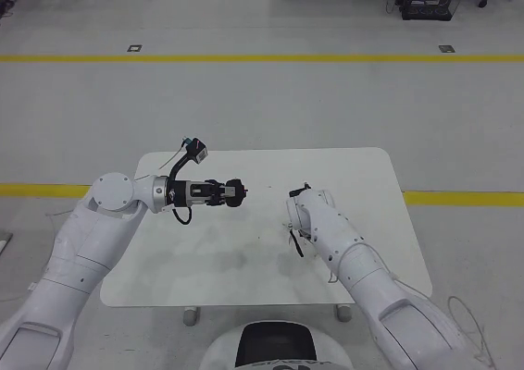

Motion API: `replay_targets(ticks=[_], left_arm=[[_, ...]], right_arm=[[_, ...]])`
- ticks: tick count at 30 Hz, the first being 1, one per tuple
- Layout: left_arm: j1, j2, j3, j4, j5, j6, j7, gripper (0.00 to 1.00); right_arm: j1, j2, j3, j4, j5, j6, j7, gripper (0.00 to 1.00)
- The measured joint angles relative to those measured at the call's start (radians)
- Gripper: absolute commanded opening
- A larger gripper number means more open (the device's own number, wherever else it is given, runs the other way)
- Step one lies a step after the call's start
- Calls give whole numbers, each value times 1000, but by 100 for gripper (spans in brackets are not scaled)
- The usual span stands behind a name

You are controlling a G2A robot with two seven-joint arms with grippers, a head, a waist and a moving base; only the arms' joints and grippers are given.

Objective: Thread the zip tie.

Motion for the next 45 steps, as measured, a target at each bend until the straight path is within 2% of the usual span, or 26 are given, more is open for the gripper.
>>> replay_targets(ticks=[7,15,24,26,33,45], left_arm=[[0,0,0,0,0,0,0,0],[0,0,0,0,0,0,0,0],[0,0,0,0,0,0,0,0],[0,0,0,0,0,0,0,0],[0,0,0,0,0,0,0,0],[0,0,0,0,0,0,0,0]], right_arm=[[6,-18,21,29,-33,0,0,29],[22,-26,12,69,-32,0,0,25],[24,-22,12,84,-32,0,0,24],[22,-21,13,87,-32,0,-4,27],[12,-20,28,104,-32,0,-55,23],[-10,-24,23,113,-32,0,-164,24]])
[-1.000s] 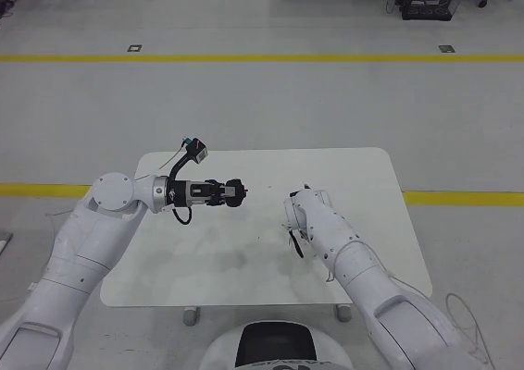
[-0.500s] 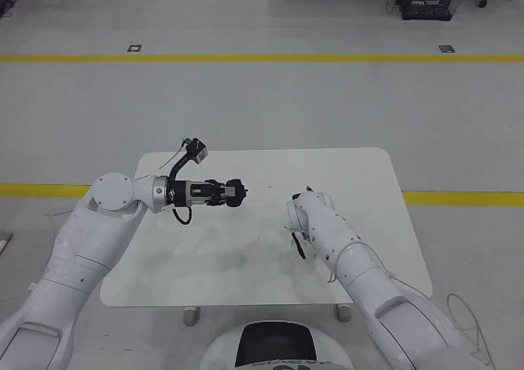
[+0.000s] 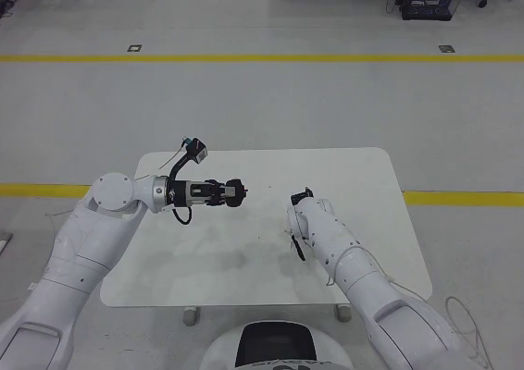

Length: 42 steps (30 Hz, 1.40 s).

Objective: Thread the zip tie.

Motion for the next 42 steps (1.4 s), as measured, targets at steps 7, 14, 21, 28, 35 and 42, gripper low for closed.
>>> replay_targets(ticks=[7,14,21,28,35,42], left_arm=[[0,0,0,0,0,0,0,0],[0,0,0,0,0,0,0,0],[0,0,0,0,0,0,0,0],[0,0,0,0,0,0,0,0],[0,0,0,0,0,0,0,0],[0,0,0,0,0,0,0,0]], right_arm=[[-11,-3,1,2,0,0,-43,24],[-18,-4,7,22,0,0,-103,22],[-16,-10,7,57,0,0,-142,22],[-6,-20,8,95,0,0,-165,21],[6,-28,15,124,0,0,-174,0],[8,-32,15,100,0,0,-167,0]])
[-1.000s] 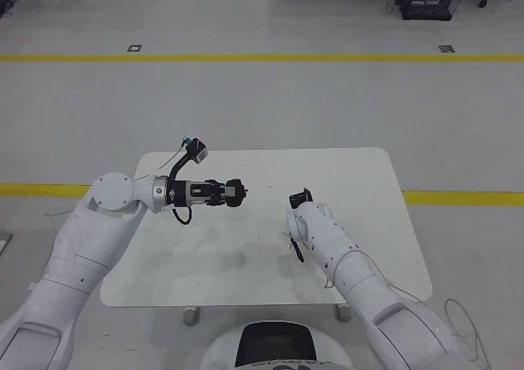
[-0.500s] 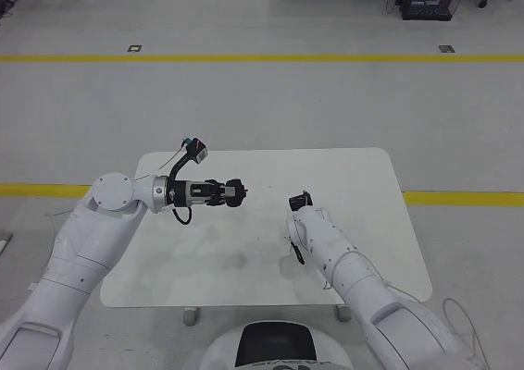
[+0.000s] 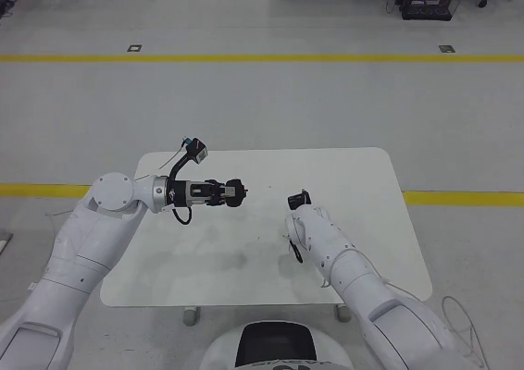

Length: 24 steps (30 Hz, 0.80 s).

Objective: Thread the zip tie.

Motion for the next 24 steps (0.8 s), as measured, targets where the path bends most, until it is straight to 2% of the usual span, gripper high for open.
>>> replay_targets(ticks=[5,8,16,20,24], left_arm=[[0,0,0,0,0,0,0,0],[0,0,0,0,0,0,0,0],[0,0,0,0,0,0,0,0],[0,0,0,0,0,0,0,0],[0,0,0,0,0,0,0,0]], right_arm=[[-18,10,-7,-74,0,0,27,0],[-39,22,-13,-142,0,0,57,0],[-115,79,-5,-380,0,-22,150,0],[-161,110,28,-505,0,-44,190,0],[-222,134,102,-642,15,-85,227,0]])
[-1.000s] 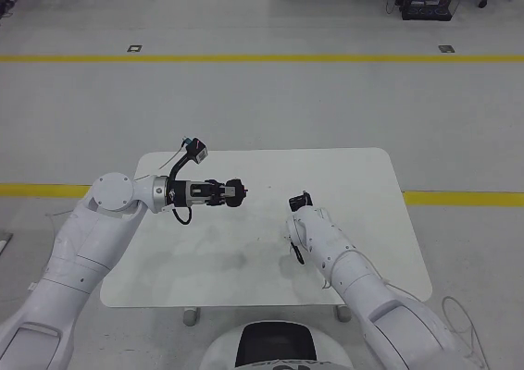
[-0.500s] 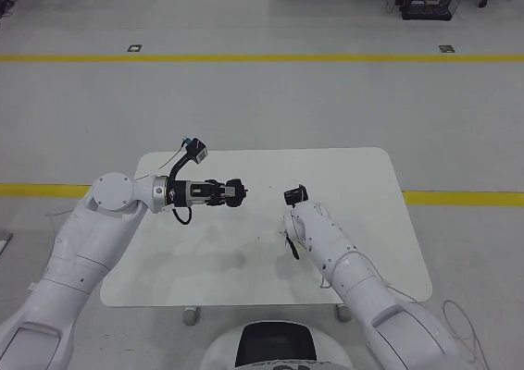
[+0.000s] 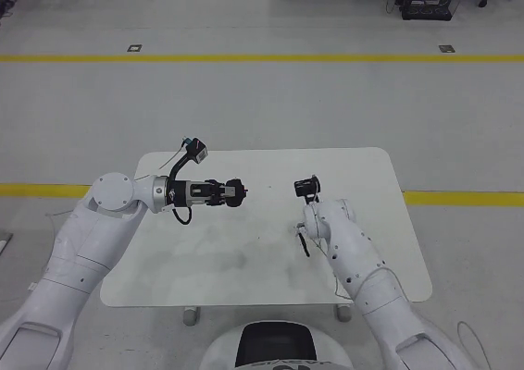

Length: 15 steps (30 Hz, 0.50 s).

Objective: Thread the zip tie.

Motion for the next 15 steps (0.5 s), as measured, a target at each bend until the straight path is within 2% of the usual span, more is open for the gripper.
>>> replay_targets(ticks=[4,6,9,12,15], left_arm=[[0,0,0,0,0,0,0,0],[0,0,0,0,0,0,0,0],[0,0,0,0,0,0,0,0],[0,0,0,0,0,0,0,0],[0,0,0,0,0,0,0,0]], right_arm=[[-36,13,89,-85,78,-48,16,0],[-42,21,147,-108,156,-90,26,0],[-40,30,208,-120,216,-105,37,0],[-34,33,248,-122,300,-116,38,0],[-34,33,247,-122,299,-117,37,0]])
